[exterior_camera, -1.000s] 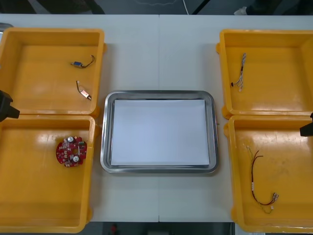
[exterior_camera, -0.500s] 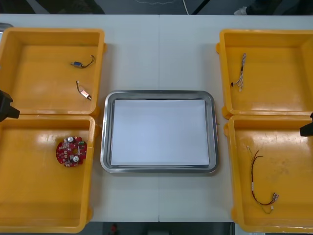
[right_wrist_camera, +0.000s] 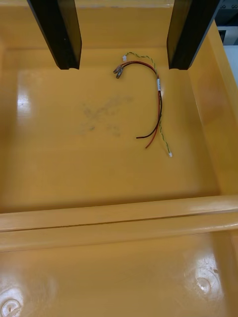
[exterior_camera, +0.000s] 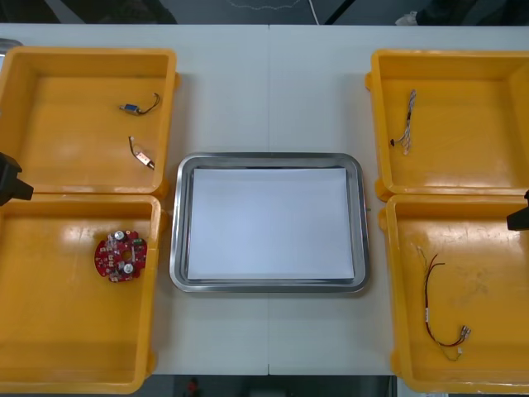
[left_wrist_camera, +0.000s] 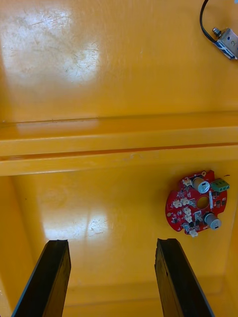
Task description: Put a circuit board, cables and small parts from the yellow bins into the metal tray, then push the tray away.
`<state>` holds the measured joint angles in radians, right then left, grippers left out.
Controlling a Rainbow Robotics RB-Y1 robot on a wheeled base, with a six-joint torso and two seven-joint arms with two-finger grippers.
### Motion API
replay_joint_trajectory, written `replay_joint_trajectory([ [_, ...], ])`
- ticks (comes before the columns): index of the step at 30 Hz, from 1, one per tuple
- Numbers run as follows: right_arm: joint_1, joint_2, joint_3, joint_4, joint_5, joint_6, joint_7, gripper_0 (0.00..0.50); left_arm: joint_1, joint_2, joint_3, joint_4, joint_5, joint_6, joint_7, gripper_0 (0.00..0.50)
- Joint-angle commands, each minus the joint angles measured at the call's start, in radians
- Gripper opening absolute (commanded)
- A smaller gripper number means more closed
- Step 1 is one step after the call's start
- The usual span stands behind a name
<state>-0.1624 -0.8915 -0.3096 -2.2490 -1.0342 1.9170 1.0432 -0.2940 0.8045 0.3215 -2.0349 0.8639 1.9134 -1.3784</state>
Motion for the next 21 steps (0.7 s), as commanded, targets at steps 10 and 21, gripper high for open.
replay_joint_trajectory([
  [10,0.012,-0.043,-0.029,-0.029,-0.009,0.003,0.026,0.500,-0.025,0.045,0.028,-0.008,0.007,0.006,0.018,0.500],
  [21,0.012,-0.043,-0.029,-0.029,-0.009,0.003,0.026,0.500,-0.025,0.045,0.028,-0.008,0.007,0.006,0.018,0.500],
])
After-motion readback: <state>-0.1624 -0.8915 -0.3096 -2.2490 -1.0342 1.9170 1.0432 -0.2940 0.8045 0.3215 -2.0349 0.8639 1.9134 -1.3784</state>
